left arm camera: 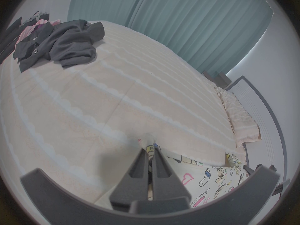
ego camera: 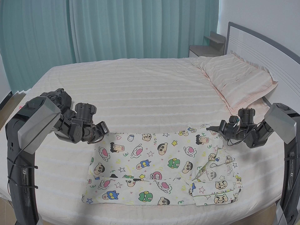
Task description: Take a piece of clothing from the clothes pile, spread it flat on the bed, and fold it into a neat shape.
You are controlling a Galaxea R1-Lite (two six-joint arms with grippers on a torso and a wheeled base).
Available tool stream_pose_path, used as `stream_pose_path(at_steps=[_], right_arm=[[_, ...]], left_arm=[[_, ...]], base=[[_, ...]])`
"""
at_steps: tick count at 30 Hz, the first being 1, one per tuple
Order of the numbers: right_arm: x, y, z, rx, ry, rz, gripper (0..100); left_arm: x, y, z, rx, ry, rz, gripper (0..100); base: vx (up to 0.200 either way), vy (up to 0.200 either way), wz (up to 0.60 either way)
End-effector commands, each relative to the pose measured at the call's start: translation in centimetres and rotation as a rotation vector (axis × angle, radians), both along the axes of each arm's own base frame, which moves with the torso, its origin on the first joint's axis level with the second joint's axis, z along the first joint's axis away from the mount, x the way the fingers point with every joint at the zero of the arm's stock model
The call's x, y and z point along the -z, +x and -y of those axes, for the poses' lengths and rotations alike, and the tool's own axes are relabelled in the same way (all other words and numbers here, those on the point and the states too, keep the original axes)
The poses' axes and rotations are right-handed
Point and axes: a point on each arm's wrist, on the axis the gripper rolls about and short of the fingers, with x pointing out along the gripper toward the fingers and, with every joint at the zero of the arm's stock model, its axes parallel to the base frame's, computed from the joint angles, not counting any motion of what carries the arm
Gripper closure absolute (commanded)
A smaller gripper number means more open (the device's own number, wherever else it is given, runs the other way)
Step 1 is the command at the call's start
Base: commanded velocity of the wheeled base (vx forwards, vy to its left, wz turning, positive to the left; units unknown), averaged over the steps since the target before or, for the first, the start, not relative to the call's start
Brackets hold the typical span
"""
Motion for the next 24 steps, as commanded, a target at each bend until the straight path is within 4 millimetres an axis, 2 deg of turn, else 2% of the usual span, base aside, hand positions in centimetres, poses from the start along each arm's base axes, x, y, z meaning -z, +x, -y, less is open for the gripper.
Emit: stream_pose_path(at_steps=[1,14,24], right_arm=[[-0.6,0.0,0.2,0.005,0.001,0.022,100],[-1.4,0.5,0.1,0.014,-0.004,0.088,100],[-1.6,0.0,0.4,0.021,-0.008,0.076,100]], left_arm=[[-0.8,0.1,-0.1,-0.003,-0.004,0.029,100],[-1.0,0.6,-0.3,-0.013,-0.011,0.084,100],[-1.9,0.0,-0.3,-0.011,-0.011,0.082,100]], base=[[0.000,0.000,0.00],[0.000,0.000,0.00],[0.000,0.000,0.00]])
